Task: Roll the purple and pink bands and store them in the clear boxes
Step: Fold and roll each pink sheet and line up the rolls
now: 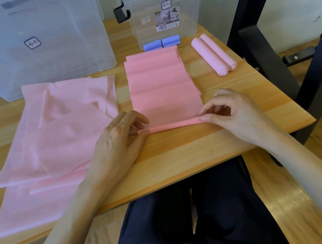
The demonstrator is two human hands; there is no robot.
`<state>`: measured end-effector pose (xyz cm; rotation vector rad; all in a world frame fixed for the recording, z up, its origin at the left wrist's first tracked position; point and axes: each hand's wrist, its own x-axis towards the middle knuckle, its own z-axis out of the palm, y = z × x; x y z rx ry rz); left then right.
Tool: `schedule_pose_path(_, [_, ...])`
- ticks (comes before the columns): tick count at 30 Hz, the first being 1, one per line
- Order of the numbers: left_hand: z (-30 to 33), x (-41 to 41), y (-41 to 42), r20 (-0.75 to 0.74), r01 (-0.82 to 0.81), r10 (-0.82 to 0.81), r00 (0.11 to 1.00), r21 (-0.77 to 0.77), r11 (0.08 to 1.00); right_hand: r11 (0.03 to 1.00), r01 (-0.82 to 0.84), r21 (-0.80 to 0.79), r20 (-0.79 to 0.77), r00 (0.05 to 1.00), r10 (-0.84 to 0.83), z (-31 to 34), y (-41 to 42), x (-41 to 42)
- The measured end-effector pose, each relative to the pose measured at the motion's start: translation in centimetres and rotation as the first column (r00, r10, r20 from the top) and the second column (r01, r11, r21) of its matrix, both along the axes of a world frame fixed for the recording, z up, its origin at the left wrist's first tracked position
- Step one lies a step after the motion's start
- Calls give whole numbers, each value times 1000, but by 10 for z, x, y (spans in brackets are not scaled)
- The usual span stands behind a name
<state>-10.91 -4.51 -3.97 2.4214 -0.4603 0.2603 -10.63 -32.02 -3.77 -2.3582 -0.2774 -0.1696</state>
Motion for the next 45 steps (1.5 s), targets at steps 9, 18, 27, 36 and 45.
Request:
schedule_pose_path(9, [0,6,-1,6,-43,42,999,44,998,1000,1,2,80,997,-1,-7,2,2])
schedule_pose_path(18, [1,12,-5,65,-63,59,996,60,996,1000,15,-20,153,988,-11,-10,9,6])
schedule_pose_path(27, [1,15,-6,20,-97,97,995,34,995,996,33,-86,151,988,-20,-11,9,12])
schedule_pose_path(36, [-2,13,-6,40,-84,83,996,33,996,993,14,-118,195,981,9,-14,6,7])
schedule_pose_path(45, [-1,13,-7,92,-71,67,993,45,996,996,31,-83,228,974,-12,-15,6,14])
